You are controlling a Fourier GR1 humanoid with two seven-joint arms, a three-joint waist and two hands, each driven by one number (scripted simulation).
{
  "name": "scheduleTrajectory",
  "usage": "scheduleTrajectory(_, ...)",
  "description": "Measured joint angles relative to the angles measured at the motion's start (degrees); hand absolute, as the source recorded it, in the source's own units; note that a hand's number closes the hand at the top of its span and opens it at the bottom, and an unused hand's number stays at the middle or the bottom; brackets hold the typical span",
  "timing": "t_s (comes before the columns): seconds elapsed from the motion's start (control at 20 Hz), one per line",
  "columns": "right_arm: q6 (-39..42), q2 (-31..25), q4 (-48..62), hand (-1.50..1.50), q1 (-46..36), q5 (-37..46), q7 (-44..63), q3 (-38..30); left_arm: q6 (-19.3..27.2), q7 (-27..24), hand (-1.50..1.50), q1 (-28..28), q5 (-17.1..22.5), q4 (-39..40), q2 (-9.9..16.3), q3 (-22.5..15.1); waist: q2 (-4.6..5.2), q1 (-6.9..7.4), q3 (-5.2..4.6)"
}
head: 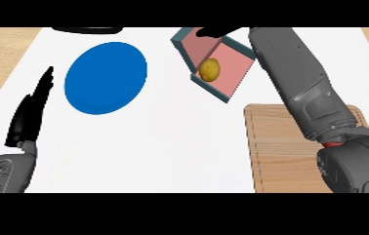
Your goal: Pick the lemon from the cutting board and place it in the cardboard box
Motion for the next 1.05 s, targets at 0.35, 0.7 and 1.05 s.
scheduleTrajectory(0.35, 7.19, -7.94, 0.54, -1.50, 2.26, -4.39, -3.57, -4.65, 0.39, -0.23, 0.00, 1.01, -0.35, -0.35, -0.41, 0.12, -0.21, -0.66, 0.03)
scheduleTrajectory(0.7, 12.57, -16.92, 1.64, -1.50, 6.03, -5.30, -5.73, -6.18, 0.60, -0.13, 0.00, 1.08, -0.66, -0.40, -0.65, 0.28, -0.13, -0.80, 0.06)
scheduleTrajectory(1.05, 21.53, -25.87, 2.40, -1.50, 10.41, -4.58, -9.40, -5.78, -0.08, -0.59, 0.00, 1.75, -0.15, -0.91, -0.52, 0.69, -0.03, -0.63, 0.15)
